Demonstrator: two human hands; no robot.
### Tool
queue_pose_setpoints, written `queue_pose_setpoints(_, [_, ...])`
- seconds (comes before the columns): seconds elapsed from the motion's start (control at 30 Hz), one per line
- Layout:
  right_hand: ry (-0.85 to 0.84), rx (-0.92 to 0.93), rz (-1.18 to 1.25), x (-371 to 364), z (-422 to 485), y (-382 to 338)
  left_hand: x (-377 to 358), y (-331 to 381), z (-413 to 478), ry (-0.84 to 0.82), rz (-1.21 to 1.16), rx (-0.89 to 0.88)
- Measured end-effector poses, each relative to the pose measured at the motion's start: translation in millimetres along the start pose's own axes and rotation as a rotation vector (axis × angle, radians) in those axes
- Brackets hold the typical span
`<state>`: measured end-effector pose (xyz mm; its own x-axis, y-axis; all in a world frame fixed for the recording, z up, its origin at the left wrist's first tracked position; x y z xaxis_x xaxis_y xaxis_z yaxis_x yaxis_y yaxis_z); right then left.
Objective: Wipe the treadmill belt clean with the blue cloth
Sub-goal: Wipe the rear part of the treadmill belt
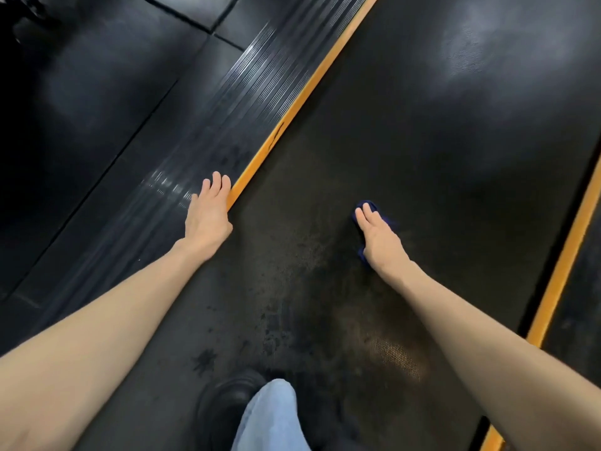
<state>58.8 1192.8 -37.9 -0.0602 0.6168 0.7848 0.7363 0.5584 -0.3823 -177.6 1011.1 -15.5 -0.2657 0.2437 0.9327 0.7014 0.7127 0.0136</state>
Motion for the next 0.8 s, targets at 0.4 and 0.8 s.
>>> queue_pose_setpoints(0.4, [0.423,0.177,0.303,-12,-14,13,-14,-17,2,-0.009,-0.014,-0.078])
queue_pose_setpoints(0.8, [0.404,0.172,0.242,-20,-7,16,-14,-16,4,-0.111,-0.102,0.026])
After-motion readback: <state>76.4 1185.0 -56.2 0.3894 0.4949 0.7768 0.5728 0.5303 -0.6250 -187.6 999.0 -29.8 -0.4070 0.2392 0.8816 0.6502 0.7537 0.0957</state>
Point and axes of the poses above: each hand's wrist, its own z-axis towards the middle knuckle, its own x-axis out of the back of the hand, y = z × x, the point moved 9 cm from there along z, towards the middle knuckle, and after that the axes turned 9 degrees about z, right-handed, at the moved point
